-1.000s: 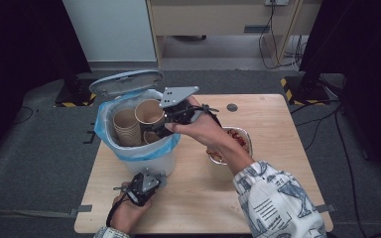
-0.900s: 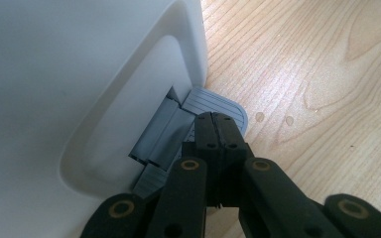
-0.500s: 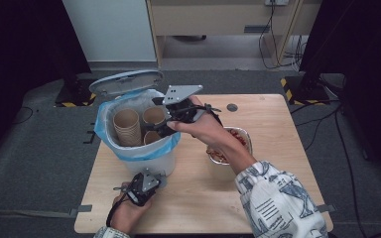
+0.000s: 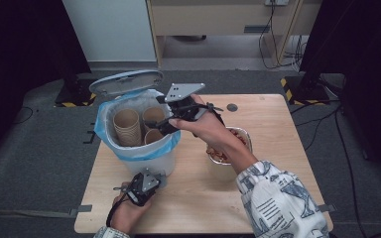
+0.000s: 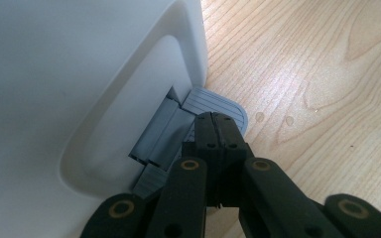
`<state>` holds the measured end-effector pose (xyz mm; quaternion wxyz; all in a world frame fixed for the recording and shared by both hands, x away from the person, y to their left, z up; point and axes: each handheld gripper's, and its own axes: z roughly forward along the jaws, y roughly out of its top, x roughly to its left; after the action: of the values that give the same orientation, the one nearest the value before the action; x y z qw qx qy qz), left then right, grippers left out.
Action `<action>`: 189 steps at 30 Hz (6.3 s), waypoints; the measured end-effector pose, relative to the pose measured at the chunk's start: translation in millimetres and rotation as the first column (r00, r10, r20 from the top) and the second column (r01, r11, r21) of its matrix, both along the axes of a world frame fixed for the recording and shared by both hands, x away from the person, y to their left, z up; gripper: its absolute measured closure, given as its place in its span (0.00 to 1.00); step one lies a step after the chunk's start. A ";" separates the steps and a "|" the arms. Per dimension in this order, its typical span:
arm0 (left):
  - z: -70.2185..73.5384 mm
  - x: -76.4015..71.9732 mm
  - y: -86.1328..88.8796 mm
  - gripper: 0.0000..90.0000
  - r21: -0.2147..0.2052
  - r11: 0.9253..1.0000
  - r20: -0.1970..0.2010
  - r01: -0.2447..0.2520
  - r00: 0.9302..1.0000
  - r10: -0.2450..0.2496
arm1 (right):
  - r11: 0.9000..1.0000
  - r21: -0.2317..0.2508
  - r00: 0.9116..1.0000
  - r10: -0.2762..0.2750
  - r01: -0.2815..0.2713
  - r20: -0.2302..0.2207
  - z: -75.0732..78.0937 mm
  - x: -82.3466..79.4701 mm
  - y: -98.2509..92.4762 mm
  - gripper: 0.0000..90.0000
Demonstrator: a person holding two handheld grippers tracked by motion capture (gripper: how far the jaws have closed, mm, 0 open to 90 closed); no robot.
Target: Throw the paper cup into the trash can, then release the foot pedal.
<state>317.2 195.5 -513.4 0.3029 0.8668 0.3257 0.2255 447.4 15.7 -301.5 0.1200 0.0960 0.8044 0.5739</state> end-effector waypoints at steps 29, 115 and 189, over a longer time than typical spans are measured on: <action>0.1 -0.1 0.1 0.99 0.001 1.000 -0.001 0.000 1.000 0.000 | 0.995 0.015 0.994 -0.103 0.103 -0.028 2.1 8.7 -20.7 0.11; 16.7 -25.6 33.5 0.50 -0.188 0.974 -0.062 -0.127 0.991 0.118 | 0.892 -0.013 0.890 -0.452 0.452 -0.062 -23.7 31.9 -191.2 0.09; -4.5 -1.2 111.0 0.14 -0.179 0.896 -0.089 -0.407 0.913 0.397 | 0.679 -0.289 0.642 -0.733 0.674 -0.224 -205.7 -28.7 -312.1 0.09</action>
<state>316.0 306.6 -517.9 0.3244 0.7525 0.5256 0.2286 418.7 -296.4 -507.1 0.2097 0.4831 0.7591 0.3826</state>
